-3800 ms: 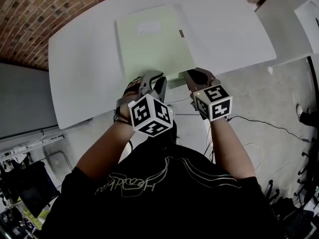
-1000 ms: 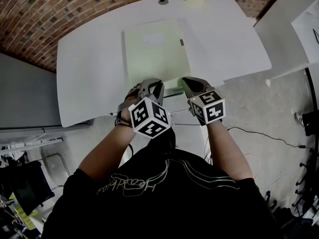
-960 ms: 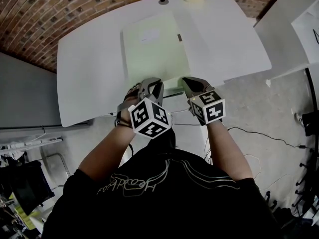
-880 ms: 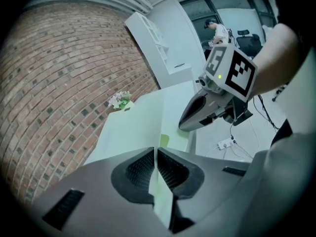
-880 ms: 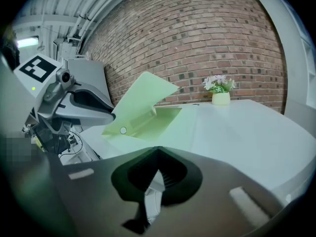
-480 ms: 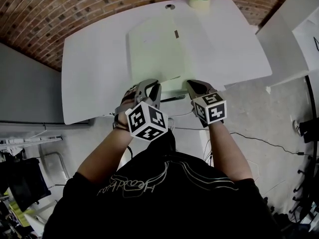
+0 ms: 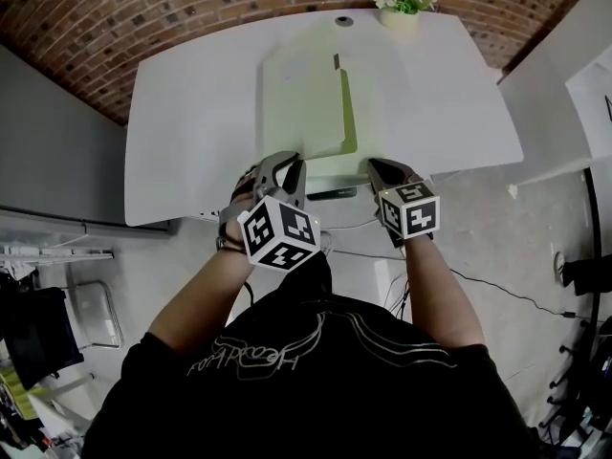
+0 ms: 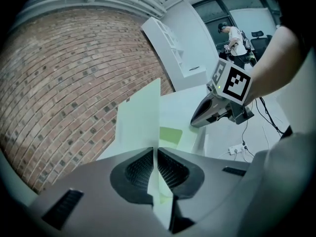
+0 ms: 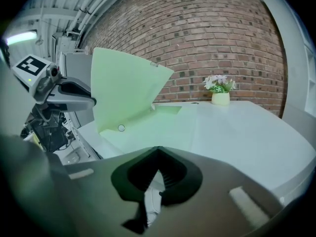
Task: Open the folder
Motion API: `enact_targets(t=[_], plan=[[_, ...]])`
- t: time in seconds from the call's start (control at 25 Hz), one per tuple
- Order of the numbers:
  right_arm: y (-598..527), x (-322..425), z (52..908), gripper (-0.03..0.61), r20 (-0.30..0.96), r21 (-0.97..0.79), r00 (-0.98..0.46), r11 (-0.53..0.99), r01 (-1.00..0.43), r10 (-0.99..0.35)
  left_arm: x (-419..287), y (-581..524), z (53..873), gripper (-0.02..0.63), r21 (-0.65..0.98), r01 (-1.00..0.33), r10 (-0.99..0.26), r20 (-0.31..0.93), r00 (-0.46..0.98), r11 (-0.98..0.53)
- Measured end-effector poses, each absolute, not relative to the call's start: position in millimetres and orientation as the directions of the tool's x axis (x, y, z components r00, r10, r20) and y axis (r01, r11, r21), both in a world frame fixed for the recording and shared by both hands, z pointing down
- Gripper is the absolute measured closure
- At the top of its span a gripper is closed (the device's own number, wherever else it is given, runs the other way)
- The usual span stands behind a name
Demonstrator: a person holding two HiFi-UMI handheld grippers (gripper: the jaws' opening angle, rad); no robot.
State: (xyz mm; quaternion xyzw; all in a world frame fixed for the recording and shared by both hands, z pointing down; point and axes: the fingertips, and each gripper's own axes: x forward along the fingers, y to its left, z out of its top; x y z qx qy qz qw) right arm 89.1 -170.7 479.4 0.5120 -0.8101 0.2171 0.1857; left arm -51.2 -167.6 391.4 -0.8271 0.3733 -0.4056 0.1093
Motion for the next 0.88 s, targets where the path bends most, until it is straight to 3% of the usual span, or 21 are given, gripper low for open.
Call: enact_targets(t=[0.64, 0.88], plan=[[-172.3, 89.0, 479.8, 0.578, 0.529, -0.158, -0.435, 0.419, -0.894, -0.729, -98.2, -175.2, 376.8, 0.594, -0.400, -0.690, -0.762, 0.545, 0.350, -0.603], [-172.5, 90.4, 478.8, 0.578, 0.526, -0.148, -0.431, 0.420, -0.895, -0.733, -122.2, -179.9, 373.9, 0.593, -0.275, -0.792, -0.772, 0.533, 0.346, -0.545]])
